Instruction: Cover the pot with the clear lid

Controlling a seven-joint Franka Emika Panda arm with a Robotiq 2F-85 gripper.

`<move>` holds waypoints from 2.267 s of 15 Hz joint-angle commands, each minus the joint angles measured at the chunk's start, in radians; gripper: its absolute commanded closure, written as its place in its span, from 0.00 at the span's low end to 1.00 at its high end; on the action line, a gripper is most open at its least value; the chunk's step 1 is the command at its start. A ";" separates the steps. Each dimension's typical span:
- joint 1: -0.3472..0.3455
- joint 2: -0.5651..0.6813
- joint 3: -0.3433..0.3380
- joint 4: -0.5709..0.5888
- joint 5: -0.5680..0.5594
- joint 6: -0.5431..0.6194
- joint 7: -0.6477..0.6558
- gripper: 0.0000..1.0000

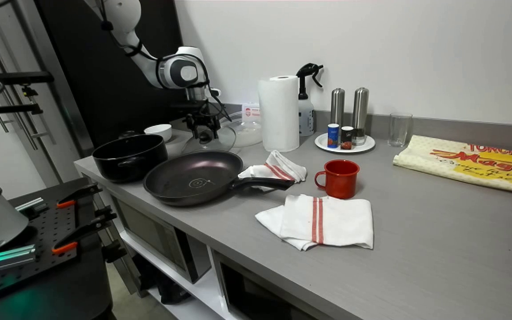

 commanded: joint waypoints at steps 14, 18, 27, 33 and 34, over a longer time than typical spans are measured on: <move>0.013 -0.095 -0.030 -0.079 -0.031 0.037 0.051 0.75; 0.023 -0.153 -0.051 -0.127 -0.056 0.090 0.068 0.75; 0.019 -0.252 -0.072 -0.159 -0.133 0.240 0.072 0.75; 0.017 -0.317 -0.064 -0.225 -0.149 0.277 0.042 0.75; 0.019 -0.349 -0.064 -0.255 -0.152 0.249 0.043 0.75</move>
